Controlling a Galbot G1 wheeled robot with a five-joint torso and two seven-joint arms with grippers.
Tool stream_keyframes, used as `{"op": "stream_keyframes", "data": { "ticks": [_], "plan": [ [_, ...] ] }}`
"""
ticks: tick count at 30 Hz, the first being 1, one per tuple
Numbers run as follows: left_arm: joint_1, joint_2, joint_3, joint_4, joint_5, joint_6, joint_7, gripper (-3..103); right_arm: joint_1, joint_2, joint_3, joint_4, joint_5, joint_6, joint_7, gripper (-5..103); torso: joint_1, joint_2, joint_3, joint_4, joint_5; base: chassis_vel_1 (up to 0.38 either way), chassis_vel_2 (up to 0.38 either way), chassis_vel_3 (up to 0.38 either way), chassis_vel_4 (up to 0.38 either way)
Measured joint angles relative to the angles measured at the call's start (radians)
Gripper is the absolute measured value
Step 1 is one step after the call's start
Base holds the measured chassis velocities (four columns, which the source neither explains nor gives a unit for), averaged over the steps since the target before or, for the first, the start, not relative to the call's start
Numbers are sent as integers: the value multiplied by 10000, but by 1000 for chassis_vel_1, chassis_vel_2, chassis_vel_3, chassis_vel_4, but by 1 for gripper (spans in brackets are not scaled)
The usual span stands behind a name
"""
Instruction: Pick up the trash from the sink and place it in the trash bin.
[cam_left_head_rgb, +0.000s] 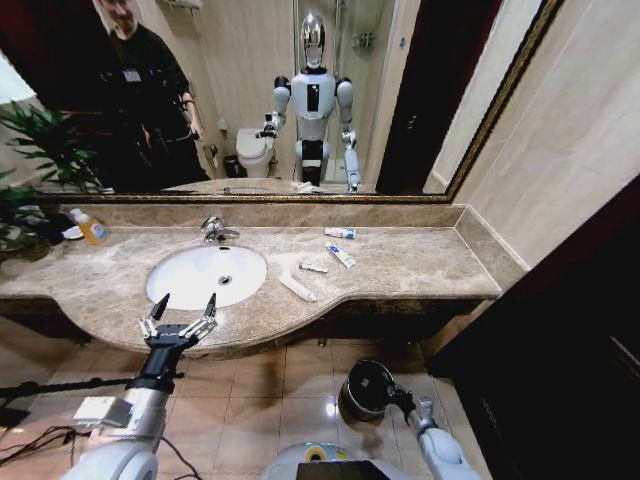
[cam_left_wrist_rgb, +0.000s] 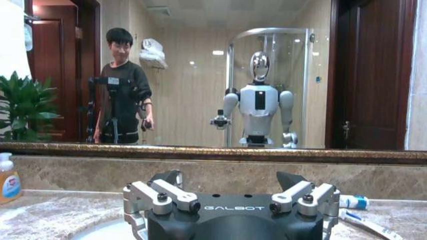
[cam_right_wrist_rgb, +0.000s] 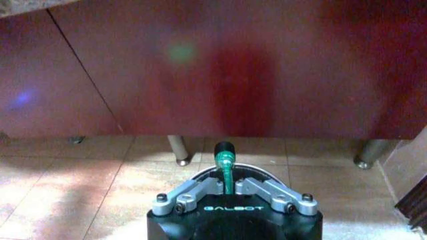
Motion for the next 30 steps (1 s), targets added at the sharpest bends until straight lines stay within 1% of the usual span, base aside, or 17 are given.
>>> {"op": "stream_keyframes", "data": {
  "ticks": [8, 14, 16, 18, 22, 23, 25, 27, 30],
  "plan": [
    [0, 0, 0, 0, 0, 0, 0, 100, 304, 429, 13, -477, -477, 203, 84, 4, 0, 0, 0, 1, 2, 0, 0, 0, 0],
    [0, 0, 0, 0, 0, 0, 0, 100, 398, 488, 34, -613, -703, 217, 220, 3, 0, 0, 0, 0, 1, 0, 0, 0, 0],
    [0, 0, 0, 0, 0, 0, 0, 100, 385, 500, 44, -580, -733, 80, 255, 13, 0, 0, 0, 1, 1, 0, 0, 0, 0],
    [0, 0, 0, 0, 0, 0, 0, 100, 367, 501, 44, -554, -739, 31, 255, 13, 0, 0, 0, 0, 1, 0, 0, 0, 0],
    [0, 0, 0, 0, 0, 0, 0, 100, 339, 513, 44, -540, -790, 3, 254, 35, 0, 0, 0, 0, 1, 0, 0, 0, 0],
    [0, 0, 0, 0, 0, 0, 0, 100, 339, 513, 44, -540, -790, 3, 254, 35, 0, 0, 0, 0, 1, 0, 0, 0, 0],
    [0, 0, -1, 0, 0, 0, 0, 100, 338, 506, 42, -504, -792, 3, 256, 45, 0, 0, 0, 0, 1, 0, 0, 0, 0],
    [0, 0, 0, 0, 0, 0, 0, 100, 338, 498, 41, -492, -793, 3, 256, 45, 0, 0, 0, 1, 1, 0, 0, 0, 0],
    [0, 0, 0, 0, 0, -1, 0, 100, 337, 473, 40, -480, -793, 6, 256, 61, 0, 0, 0, 0, 2, 0, 0, 0, 0]
  ]
}}
